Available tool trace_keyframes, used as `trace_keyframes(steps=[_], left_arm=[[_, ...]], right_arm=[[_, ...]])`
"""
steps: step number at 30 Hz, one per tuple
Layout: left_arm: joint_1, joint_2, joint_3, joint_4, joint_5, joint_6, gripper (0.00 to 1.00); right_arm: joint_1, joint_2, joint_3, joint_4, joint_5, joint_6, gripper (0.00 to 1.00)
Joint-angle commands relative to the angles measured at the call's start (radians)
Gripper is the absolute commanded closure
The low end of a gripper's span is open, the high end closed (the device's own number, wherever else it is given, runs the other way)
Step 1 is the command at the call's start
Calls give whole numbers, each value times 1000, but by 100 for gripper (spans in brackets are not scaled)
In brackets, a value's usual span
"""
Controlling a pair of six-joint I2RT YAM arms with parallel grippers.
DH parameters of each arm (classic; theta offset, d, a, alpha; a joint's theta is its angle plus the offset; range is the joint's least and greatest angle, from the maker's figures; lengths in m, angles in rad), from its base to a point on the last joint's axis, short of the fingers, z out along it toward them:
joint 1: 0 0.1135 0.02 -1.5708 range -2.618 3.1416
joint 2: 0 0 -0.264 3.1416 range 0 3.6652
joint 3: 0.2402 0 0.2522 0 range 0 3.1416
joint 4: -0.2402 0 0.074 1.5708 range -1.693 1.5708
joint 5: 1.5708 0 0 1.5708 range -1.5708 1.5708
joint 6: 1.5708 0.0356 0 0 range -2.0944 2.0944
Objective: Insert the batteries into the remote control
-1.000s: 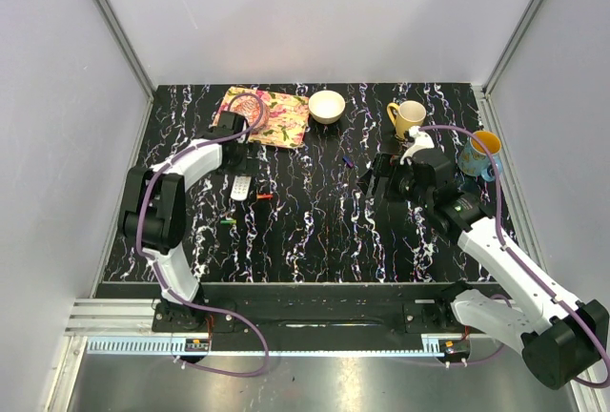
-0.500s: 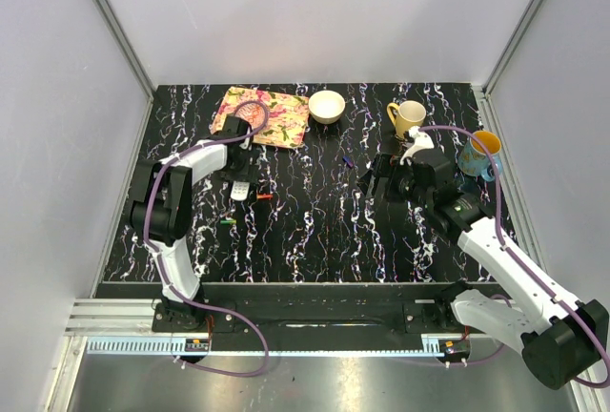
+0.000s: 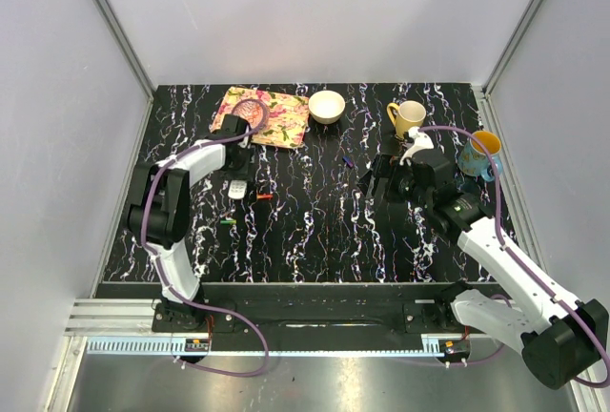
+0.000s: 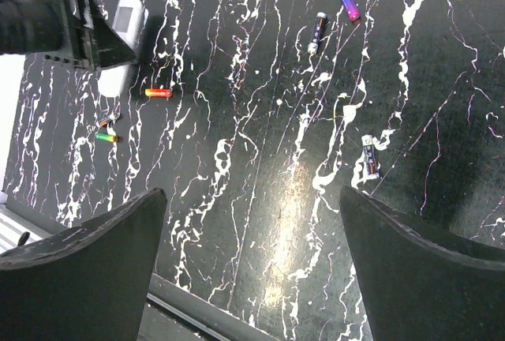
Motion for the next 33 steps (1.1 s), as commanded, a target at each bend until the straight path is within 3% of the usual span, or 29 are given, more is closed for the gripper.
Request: trace_keyframes(steps=[1,4,6,8,11,18,21,24,27,33], left_arm=[[-14,-237,27,22,24,-54,96],[-18,-378,-25,82,145,-117,100],[-20,-452,-125,162,327,-174,100],[-31,-556,-216,329,538,-241,100],[-70,-644,-370,556,731,-356,100],[-202,-746,-529,779,848,-481,100],[-213,-759,-584,921,889,-583,100],[-215,-737,-633,1202,932,-724,100],[-221,-685,-651,1375,954,-853,100],[-251,-627,-637,1492,968,-925,100]], right_arm=[[5,-14,41,8,-10,12,0],[5,-11,53,42,-20,64,0],[5,-29,38,117,-80,107,0],[5,-34,38,187,-141,136,0],[5,-5,59,276,-301,182,0],[11,87,123,382,-513,285,0],[34,101,108,424,-519,290,0],[63,115,77,482,-505,319,0],[76,124,56,522,-491,334,0],[86,143,68,530,-464,308,0]])
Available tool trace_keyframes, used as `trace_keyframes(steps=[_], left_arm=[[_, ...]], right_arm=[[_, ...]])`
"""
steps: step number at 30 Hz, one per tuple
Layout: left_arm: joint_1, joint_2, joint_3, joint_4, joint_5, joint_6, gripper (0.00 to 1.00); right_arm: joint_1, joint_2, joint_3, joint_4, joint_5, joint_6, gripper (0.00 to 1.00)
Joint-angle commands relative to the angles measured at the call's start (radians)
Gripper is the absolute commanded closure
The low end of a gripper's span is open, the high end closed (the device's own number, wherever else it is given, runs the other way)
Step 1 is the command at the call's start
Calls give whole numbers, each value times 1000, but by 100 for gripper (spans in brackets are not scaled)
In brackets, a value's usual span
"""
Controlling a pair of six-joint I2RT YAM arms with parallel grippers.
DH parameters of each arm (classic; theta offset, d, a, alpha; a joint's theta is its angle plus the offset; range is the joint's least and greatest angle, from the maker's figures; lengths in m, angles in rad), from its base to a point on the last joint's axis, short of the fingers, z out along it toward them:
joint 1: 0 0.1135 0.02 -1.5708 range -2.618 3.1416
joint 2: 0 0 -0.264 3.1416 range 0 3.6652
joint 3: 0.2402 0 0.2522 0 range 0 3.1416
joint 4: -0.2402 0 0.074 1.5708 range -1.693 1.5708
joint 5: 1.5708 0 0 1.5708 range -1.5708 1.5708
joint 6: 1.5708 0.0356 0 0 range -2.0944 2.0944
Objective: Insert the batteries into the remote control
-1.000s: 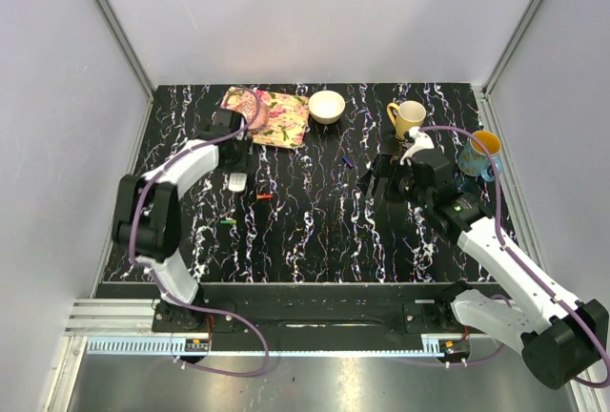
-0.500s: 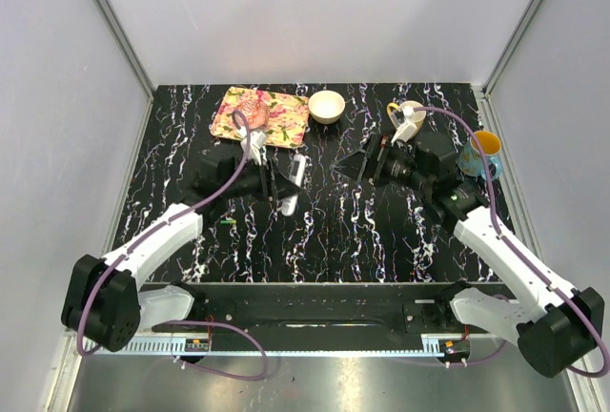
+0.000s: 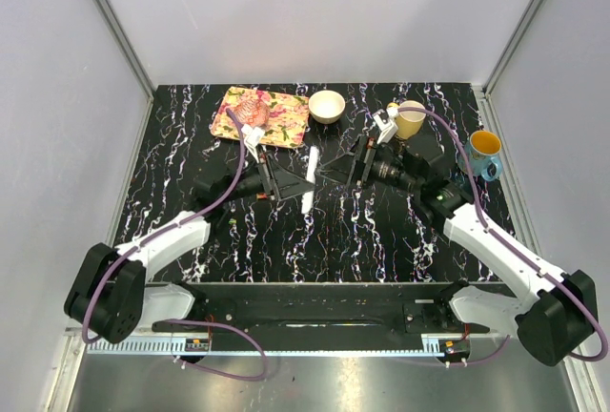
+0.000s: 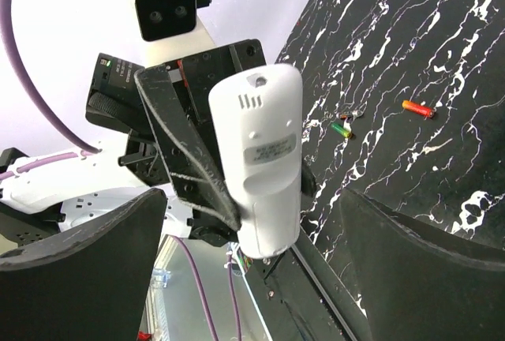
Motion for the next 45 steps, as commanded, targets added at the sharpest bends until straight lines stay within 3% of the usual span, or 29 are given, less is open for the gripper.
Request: trace_keyframes(steps=[1,6,10,17,20,23,24,25,27,28,33,34,38,42,45], left_arm=[[-33,31,14,252,50,-111,100],[-67,54,23,260,55,-114,100],[-84,57,20,265,53,-114,100],[-92,53,15,260,49,-111,100],[-92,54,18,251,46,-103,100],[-92,62,24,234,42,-94,87],[-92,63,27,225,39,-91,73],[-93,65,32,209,35,-76,49],[-92,62,46,144,27,-48,32],[-90,57,52,114,6,-11,25],[-89,-6,84,-191,-121,174,11],[-90,-15,101,-244,-199,196,1],[-90,-61,136,-470,-356,289,1],[-104,-140,115,-507,-497,342,1],[-118,-167,110,-506,-530,362,1]], right_arm=[[14,19,18,63,8,-16,0],[13,38,21,86,21,-21,0],[14,53,21,115,35,-22,8],[14,72,9,165,20,1,46],[14,73,9,168,5,5,51],[14,70,9,157,-6,-1,60],[14,66,9,140,-8,-10,75],[14,61,20,122,-6,-18,85],[14,53,37,45,0,-57,100],[14,49,56,18,11,-71,100],[14,6,107,-163,52,-154,100],[14,1,125,-191,73,-160,100],[20,6,211,-384,205,-206,100],[53,58,326,-609,388,-233,100],[60,75,340,-639,437,-214,100]])
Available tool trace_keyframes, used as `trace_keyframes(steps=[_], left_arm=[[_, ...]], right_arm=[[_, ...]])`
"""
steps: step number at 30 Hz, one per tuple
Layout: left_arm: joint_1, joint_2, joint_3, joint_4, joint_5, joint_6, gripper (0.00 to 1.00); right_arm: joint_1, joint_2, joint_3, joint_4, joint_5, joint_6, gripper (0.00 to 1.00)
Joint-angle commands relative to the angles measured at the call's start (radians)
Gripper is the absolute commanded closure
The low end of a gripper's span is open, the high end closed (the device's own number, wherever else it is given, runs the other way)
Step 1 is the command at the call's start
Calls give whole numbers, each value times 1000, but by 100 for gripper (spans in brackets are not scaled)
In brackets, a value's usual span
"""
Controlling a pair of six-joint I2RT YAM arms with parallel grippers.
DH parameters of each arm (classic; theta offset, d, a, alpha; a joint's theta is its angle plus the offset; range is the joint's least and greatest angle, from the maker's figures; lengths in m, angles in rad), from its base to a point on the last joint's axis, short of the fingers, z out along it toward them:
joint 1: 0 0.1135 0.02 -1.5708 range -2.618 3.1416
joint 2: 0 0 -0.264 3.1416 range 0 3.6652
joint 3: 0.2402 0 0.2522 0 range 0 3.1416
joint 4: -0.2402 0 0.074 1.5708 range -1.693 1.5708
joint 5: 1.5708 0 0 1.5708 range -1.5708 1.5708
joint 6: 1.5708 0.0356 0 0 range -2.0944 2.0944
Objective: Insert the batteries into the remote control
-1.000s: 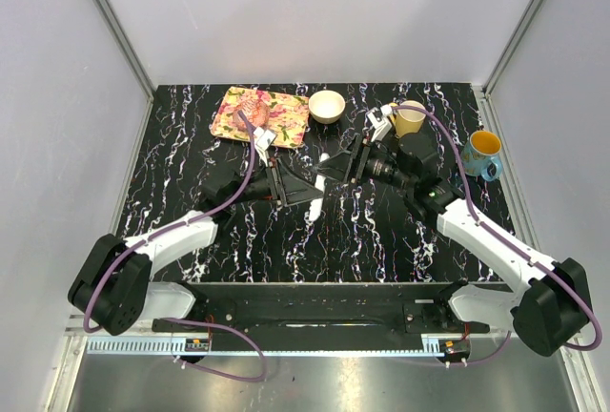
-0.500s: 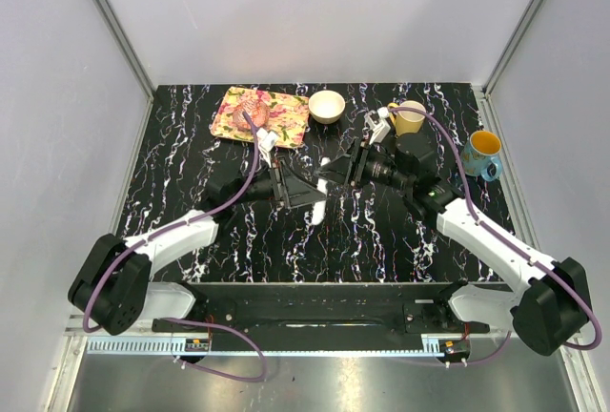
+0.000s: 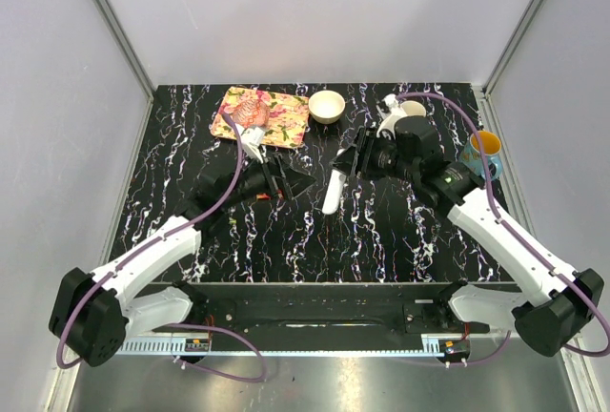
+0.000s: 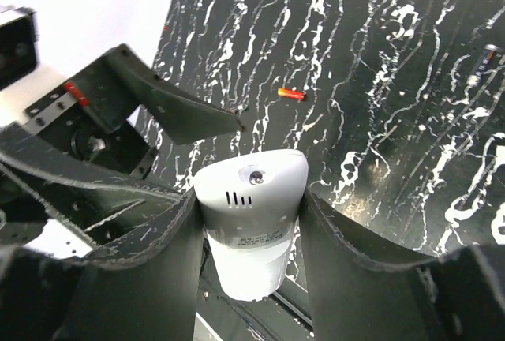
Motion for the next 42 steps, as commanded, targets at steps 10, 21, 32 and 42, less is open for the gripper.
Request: trace_keyframes(steps=[10,21,32,42], left_arm=[[-133,5,54,50,-138,127,2],[-204,131,111,123,-143,127,14],[-221,221,180,174,-157,108,25],[-236,258,197,168,-131,120,79]], right_arm=[[64,90,128,-192,196,21,100],[82,107,142,-184,195,41,100],[90,109,125,-180,199,52,100],[91,103,118,-178,204,52,100]])
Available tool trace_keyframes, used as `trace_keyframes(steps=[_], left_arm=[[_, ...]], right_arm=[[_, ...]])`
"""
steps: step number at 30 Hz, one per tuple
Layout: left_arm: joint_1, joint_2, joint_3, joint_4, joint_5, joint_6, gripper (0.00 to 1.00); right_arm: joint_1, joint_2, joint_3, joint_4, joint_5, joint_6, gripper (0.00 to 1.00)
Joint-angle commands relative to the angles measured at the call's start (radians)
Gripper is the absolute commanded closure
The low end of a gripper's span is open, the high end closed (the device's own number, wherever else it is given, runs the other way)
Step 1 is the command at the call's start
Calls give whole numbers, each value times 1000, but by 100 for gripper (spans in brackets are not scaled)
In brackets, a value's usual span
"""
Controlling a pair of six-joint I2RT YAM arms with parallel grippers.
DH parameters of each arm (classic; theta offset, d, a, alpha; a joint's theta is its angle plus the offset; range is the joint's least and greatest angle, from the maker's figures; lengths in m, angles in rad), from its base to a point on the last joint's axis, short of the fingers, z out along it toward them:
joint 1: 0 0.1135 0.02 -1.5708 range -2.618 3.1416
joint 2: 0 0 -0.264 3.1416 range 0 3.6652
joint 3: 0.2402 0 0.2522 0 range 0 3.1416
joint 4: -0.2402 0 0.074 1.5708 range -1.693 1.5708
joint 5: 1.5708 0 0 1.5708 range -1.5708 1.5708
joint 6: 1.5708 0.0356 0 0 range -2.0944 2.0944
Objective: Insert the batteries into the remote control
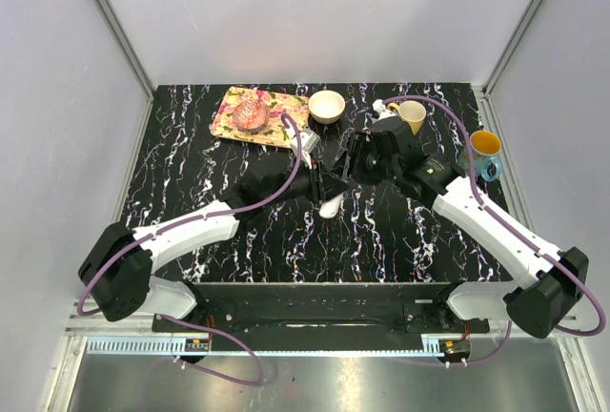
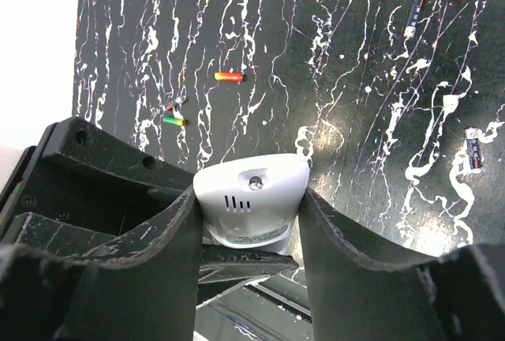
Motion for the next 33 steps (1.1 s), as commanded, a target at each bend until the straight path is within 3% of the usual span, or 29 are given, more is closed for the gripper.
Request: trace_keyframes(steps=[1,2,4,6,8,9,13,19,23,29,33], left_arm=[[1,-5,43,81,-10,14,82],[1,-3,44,81,-13,16,91],[1,-8,44,74,-16,14,99],[-1,-14,41,75,-17,11,100],[1,-19,35,77,-22,8,100],[1,-25,27,78,-30,5,100],[1,-40,4,81,-48,1,100],[9,-86,-36,78,-105,-24,100],[48,-149,-133,185,-128,-152,100],[81,-247,-273,391,-215,-292,100],[85,-279,-298,438,-223,-343,100]], right_arm=[[13,-7,21,13,-17,7,100],[13,-14,21,13,-17,6,92],[13,-21,21,14,-17,4,79],[13,-36,27,14,-11,4,55],[13,-57,39,13,1,9,43],[13,-68,45,13,16,9,30],[13,-126,70,10,66,6,12],[13,-254,-34,77,78,7,8],[11,-387,-309,323,-24,69,12],[10,-389,-506,588,-233,147,10],[11,-334,-519,669,-305,147,10]])
